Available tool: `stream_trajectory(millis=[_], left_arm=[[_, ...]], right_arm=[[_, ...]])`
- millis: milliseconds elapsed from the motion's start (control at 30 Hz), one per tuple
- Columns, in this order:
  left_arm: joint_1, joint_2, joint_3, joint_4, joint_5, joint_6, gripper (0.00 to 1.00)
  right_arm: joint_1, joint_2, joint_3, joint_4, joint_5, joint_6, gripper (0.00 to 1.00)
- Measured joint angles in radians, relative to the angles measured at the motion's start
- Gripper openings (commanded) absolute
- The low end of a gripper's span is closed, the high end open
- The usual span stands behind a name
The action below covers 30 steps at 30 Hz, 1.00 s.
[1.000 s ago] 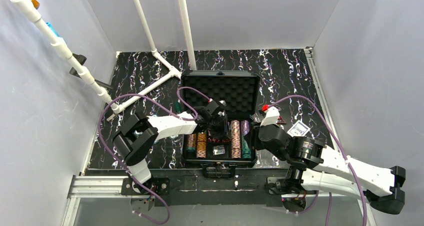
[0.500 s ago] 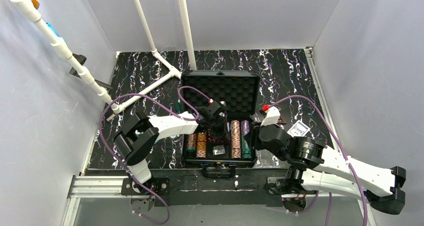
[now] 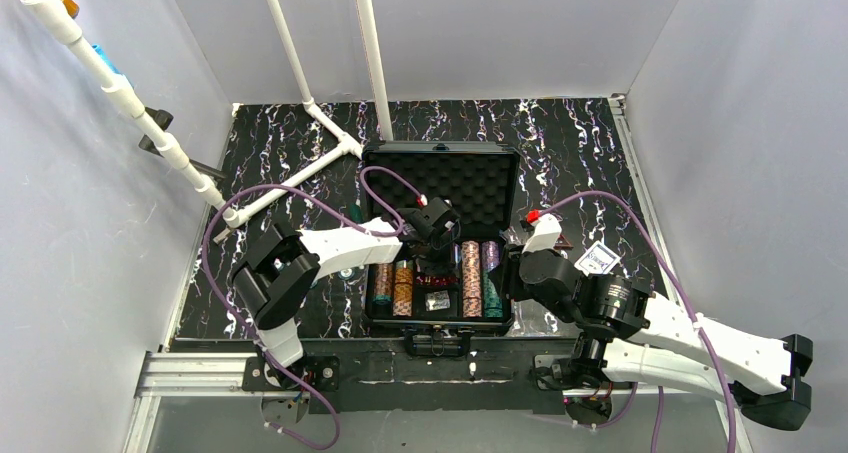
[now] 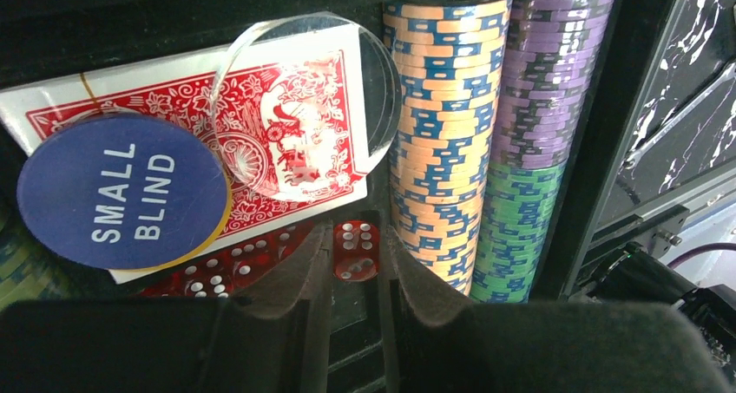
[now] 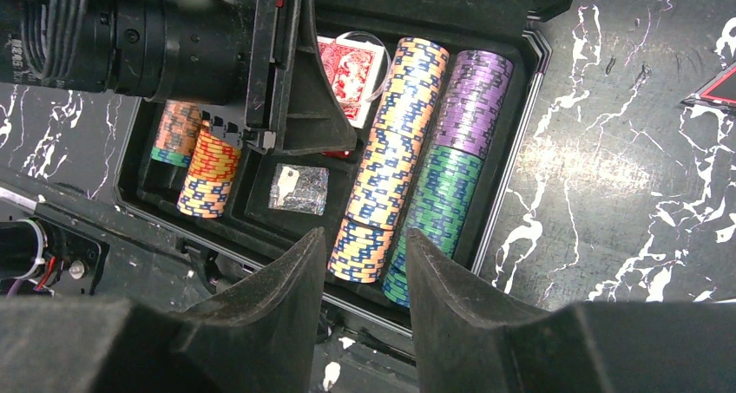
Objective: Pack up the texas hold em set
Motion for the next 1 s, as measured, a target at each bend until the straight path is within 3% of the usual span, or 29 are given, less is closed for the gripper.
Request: stream_trajectory(millis=[233, 433, 600, 667, 1000], left_arm=[[-0.020, 0.023, 0.001, 0.021, -0.020, -0.028, 0.08], [-0.030, 0.023, -0.001, 0.021, -0.053, -0.046, 0.25], [-0.039, 0.022, -0.002, 0.015, -0.077, -0.061, 0.47], [-0.040, 0.006, -0.001, 0.008, -0.076, -0.067, 0.51], [-0.037, -0.020, 0.000, -0.011, -0.124, -0.066, 0.53]], right_arm=[[0.000, -0.006, 0.000, -0.001, 0.000, 0.001, 0.46], [0.000, -0.010, 0.000, -0.002, 0.000, 0.002, 0.46], [0.000, -0.014, 0.000, -0.001, 0.000, 0.004, 0.46], [0.000, -0.013, 0.000, -0.001, 0.000, 0.004, 0.46], [0.000, -0.011, 0.000, -0.001, 0.000, 0.004, 0.46]])
